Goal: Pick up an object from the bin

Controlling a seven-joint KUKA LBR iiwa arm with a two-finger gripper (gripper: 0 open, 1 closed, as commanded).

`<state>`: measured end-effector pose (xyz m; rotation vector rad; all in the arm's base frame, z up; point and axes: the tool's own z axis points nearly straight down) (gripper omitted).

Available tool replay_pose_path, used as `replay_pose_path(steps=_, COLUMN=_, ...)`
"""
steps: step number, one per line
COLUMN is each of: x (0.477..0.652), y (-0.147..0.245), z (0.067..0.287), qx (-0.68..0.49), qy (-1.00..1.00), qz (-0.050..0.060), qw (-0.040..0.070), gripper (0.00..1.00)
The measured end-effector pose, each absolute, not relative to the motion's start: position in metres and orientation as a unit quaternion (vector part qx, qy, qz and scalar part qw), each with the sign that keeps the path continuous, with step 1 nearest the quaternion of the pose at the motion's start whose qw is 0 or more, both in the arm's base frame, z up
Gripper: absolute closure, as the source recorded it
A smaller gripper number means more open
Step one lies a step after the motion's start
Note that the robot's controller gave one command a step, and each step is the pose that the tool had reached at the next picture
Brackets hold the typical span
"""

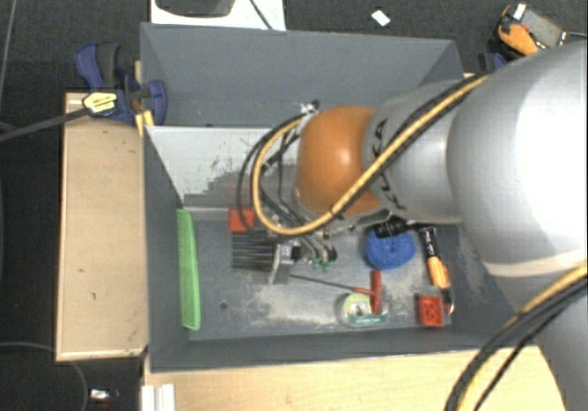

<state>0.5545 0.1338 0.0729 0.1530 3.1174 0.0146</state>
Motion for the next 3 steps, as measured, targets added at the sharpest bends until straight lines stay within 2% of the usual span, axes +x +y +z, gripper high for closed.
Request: replay_pose_path(steps=3, x=0.553, y=0.134, z=0.089, qx=0.051, qy=0.999, qz=0.005, qw=0.008, gripper=1.00)
